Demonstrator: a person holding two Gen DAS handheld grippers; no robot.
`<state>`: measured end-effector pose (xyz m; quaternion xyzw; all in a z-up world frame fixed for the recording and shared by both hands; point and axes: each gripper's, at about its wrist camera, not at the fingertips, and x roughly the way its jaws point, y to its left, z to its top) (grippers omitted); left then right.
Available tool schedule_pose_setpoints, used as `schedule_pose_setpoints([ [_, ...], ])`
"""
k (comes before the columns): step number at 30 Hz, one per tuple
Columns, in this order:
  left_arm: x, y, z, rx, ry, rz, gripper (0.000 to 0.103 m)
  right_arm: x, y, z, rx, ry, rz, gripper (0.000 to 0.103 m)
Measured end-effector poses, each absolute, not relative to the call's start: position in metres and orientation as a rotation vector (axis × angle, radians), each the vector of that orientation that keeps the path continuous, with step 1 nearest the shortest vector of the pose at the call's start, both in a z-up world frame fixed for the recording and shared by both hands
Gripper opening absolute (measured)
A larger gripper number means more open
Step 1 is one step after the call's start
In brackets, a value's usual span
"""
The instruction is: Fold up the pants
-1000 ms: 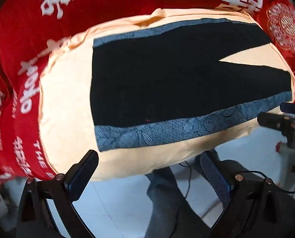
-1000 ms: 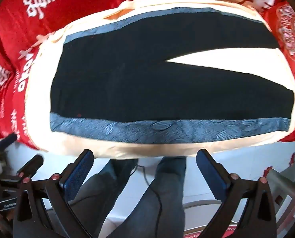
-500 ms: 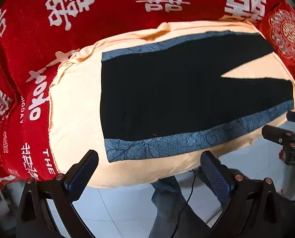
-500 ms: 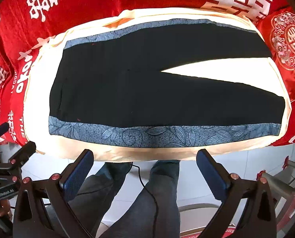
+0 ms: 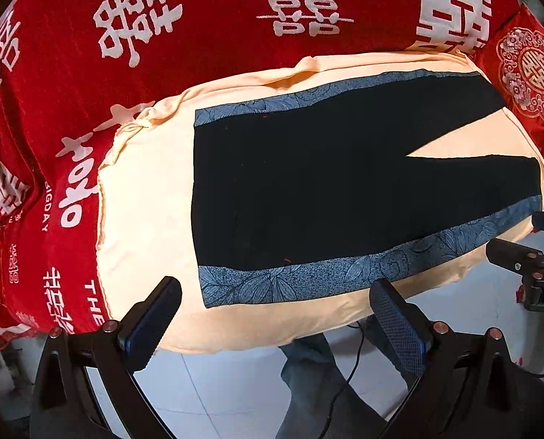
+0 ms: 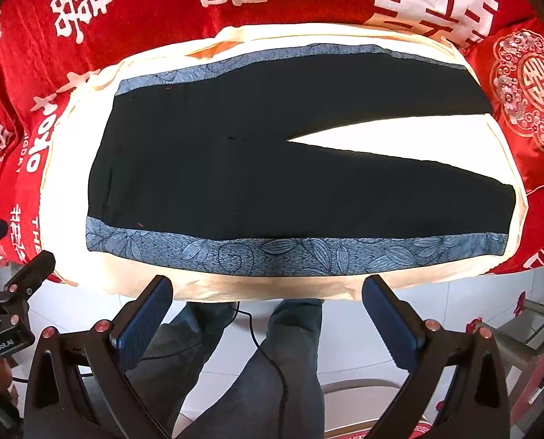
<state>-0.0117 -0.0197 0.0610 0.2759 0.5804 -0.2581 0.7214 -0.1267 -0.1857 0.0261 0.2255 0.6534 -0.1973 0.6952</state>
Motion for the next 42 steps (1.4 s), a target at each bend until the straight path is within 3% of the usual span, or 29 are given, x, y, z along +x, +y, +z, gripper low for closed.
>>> schedule_pose_setpoints([
  [42, -0.029, -0.031, 0.063, 0.631, 1.270, -0.510, 0.103, -0.141, -0.199, 0.025, 0.499, 1.443, -0.421, 0.103],
])
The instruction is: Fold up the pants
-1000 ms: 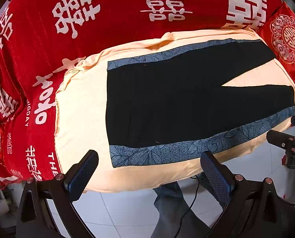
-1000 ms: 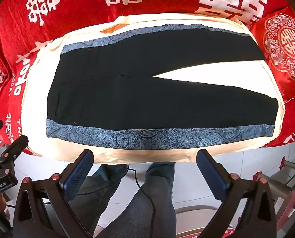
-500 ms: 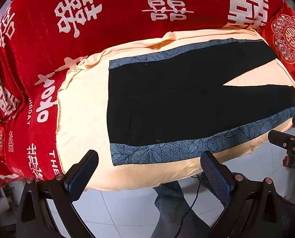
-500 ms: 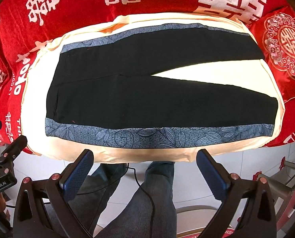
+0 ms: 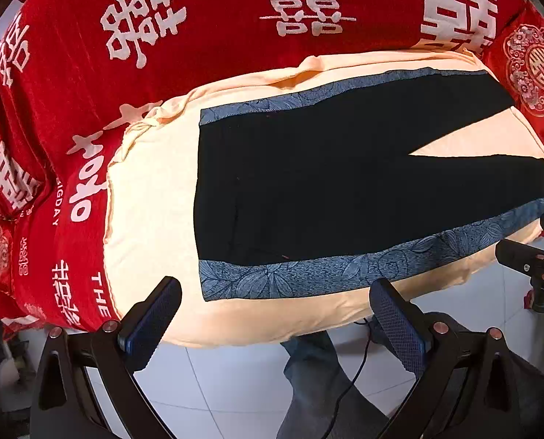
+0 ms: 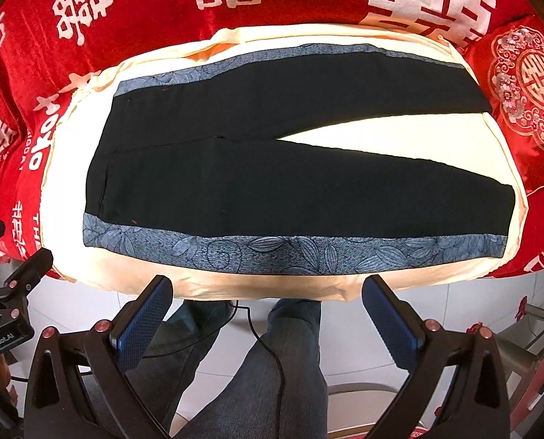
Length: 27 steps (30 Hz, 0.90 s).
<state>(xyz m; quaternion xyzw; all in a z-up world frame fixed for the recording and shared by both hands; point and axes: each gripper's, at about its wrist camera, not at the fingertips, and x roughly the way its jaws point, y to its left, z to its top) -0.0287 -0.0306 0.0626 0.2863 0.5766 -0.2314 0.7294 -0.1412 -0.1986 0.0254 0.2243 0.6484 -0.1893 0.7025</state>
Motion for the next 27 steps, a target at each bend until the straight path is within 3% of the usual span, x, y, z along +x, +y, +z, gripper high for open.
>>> schedule_pose_setpoints([
  [27, -0.091, -0.052, 0.052, 0.581, 1.366, -0.359, 0.103, -0.171, -0.238, 0.013, 0.440, 1.493, -0.286, 0.103],
])
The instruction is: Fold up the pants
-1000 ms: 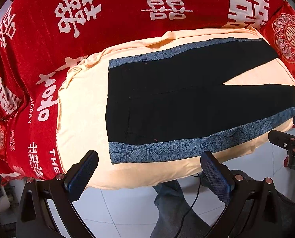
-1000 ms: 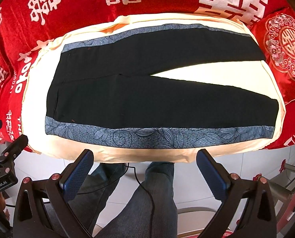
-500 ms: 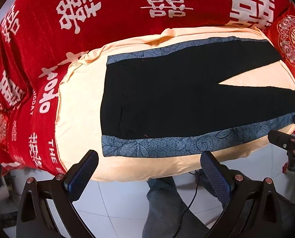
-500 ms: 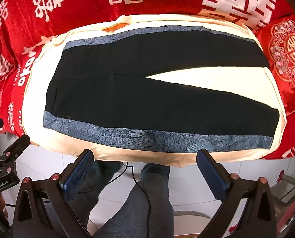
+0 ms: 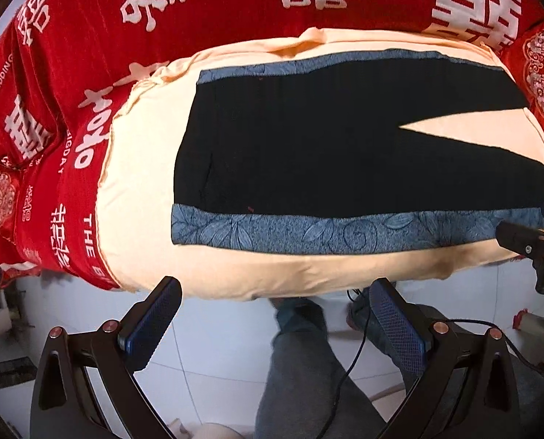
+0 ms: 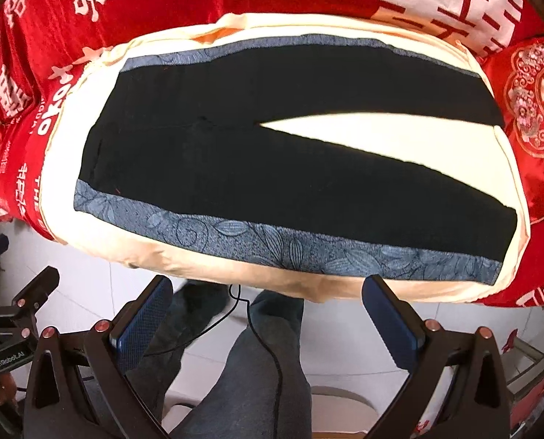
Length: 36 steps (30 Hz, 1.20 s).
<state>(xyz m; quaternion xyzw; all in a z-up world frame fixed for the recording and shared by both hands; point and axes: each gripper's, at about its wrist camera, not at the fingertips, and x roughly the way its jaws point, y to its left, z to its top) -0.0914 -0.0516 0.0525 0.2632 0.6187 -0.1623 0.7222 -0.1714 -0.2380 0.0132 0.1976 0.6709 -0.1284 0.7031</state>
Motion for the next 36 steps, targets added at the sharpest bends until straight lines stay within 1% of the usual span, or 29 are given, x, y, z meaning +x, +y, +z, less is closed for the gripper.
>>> schedule_pose_setpoints([
  [5, -0.086, -0.041, 0.051, 0.572, 1.352, -0.367, 0.103, -0.169, -0.230, 0.009, 0.427, 1.502, -0.305, 0.103],
  [11, -0.067, -0.017, 0.036, 0.486, 1.401, -0.393, 0.103, -0.162, -0.217, -0.001, 0.461, 1.501, -0.347, 0.103],
  [20, -0.038, 0.011, -0.024, 0.489, 1.466, -0.415, 0.103, -0.151, -0.194, -0.046, 0.503, 1.535, -0.390, 0.103],
  [24, -0.020, 0.026, -0.051, 0.388, 1.489, -0.397, 0.103, -0.150, -0.189, -0.069, 0.632, 1.472, -0.333, 0.103],
  [26, -0.012, 0.034, -0.065, 0.307, 1.496, -0.399, 0.103, -0.153, -0.189, -0.084, 0.791, 1.401, -0.243, 0.103],
  [28, -0.005, 0.040, -0.076, 0.240, 1.512, -0.397, 0.103, -0.157, -0.189, -0.099, 0.969, 1.319, -0.146, 0.098],
  [30, 0.000, 0.048, -0.087, 0.145, 1.524, -0.411, 0.103, -0.162, -0.187, -0.116, 1.111, 1.249, -0.075, 0.079],
  [36, -0.003, 0.063, -0.117, 0.030, 1.542, -0.447, 0.103, -0.173, -0.165, -0.176, 1.303, 1.174, 0.034, 0.078],
])
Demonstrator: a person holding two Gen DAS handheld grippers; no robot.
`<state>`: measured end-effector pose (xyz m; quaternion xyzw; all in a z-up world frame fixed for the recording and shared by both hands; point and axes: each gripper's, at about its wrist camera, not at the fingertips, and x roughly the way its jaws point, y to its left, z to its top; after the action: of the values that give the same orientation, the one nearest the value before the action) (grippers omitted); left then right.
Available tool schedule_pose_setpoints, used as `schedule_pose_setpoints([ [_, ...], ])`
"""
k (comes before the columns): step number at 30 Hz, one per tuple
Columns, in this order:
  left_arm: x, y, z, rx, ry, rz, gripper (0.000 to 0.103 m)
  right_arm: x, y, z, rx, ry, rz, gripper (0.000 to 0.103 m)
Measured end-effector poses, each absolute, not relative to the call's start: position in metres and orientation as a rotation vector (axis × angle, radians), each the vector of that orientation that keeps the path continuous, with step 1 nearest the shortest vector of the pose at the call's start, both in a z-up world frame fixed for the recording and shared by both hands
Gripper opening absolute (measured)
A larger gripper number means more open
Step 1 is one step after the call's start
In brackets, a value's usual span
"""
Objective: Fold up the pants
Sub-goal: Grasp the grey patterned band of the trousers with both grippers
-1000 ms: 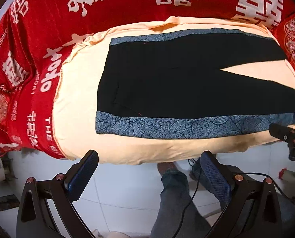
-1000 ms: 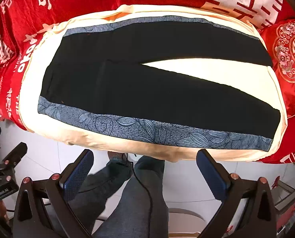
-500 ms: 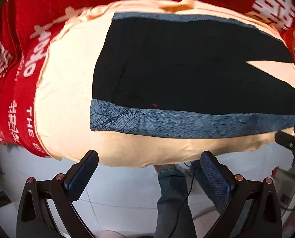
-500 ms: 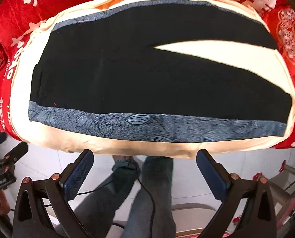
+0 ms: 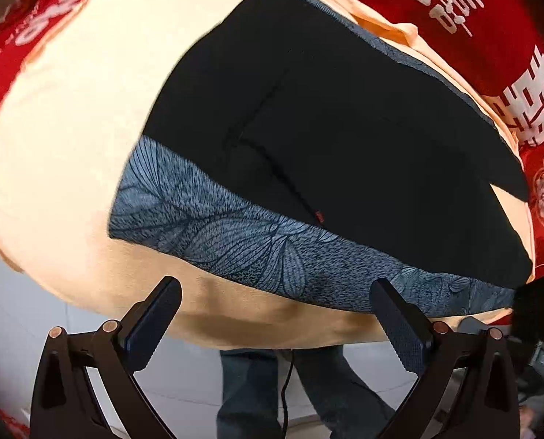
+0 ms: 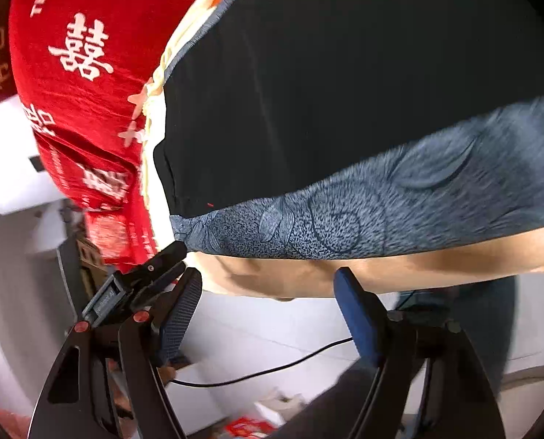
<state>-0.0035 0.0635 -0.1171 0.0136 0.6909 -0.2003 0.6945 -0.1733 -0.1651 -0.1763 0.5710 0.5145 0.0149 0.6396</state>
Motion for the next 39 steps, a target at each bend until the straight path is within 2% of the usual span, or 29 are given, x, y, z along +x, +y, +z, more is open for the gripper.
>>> schedule_pose_setpoints([
  [4, -0.005, 0.065, -0.134, 0.012, 1.563, -0.478, 0.103, -0.176, -0.160, -0.210, 1.405, 1.101, 0.044, 0.078],
  [10, -0.007, 0.062, -0.150, -0.058, 1.601, -0.507, 0.103, -0.177, -0.165, -0.226, 1.531, 0.991, 0.063, 0.078],
  [17, 0.003, 0.056, -0.151, -0.265, 1.631, -0.547, 0.103, -0.162, -0.182, -0.185, 1.574, 0.827, 0.164, 0.078],
  [23, 0.017, 0.052, -0.152, -0.483, 1.645, -0.499, 0.103, -0.157, -0.190, -0.162, 1.556, 0.794, 0.229, 0.078],
  [25, 0.021, 0.055, -0.149, -0.508, 1.619, -0.468, 0.097, -0.162, -0.192, -0.166, 1.549, 0.813, 0.220, 0.078],
  [28, 0.025, 0.047, -0.143, -0.412, 1.608, -0.459, 0.079, -0.173, -0.194, -0.184, 1.575, 0.814, 0.171, 0.077],
  [29, 0.025, 0.045, -0.141, -0.372, 1.603, -0.465, 0.069, -0.183, -0.198, -0.190, 1.590, 0.804, 0.153, 0.077],
  [30, 0.026, 0.043, -0.141, -0.334, 1.598, -0.466, 0.057, -0.191, -0.200, -0.198, 1.622, 0.786, 0.125, 0.074],
  [31, 0.027, 0.044, -0.140, -0.305, 1.596, -0.467, 0.051, -0.198, -0.203, -0.206, 1.660, 0.766, 0.093, 0.071],
  [33, 0.029, 0.051, -0.146, -0.299, 1.600, -0.461, 0.032, -0.214, -0.206, -0.218, 1.747, 0.727, 0.035, 0.039],
  [34, 0.033, 0.055, -0.146, -0.304, 1.606, -0.461, 0.030, -0.225, -0.207, -0.226, 1.826, 0.691, 0.004, 0.032],
  [36, 0.036, 0.056, -0.145, -0.290, 1.608, -0.467, 0.025, -0.242, -0.206, -0.233, 1.919, 0.635, -0.043, 0.008],
  [39, 0.038, 0.052, -0.132, -0.228, 1.594, -0.482, 0.024, -0.252, -0.210, -0.215, 1.868, 0.673, -0.122, 0.004],
])
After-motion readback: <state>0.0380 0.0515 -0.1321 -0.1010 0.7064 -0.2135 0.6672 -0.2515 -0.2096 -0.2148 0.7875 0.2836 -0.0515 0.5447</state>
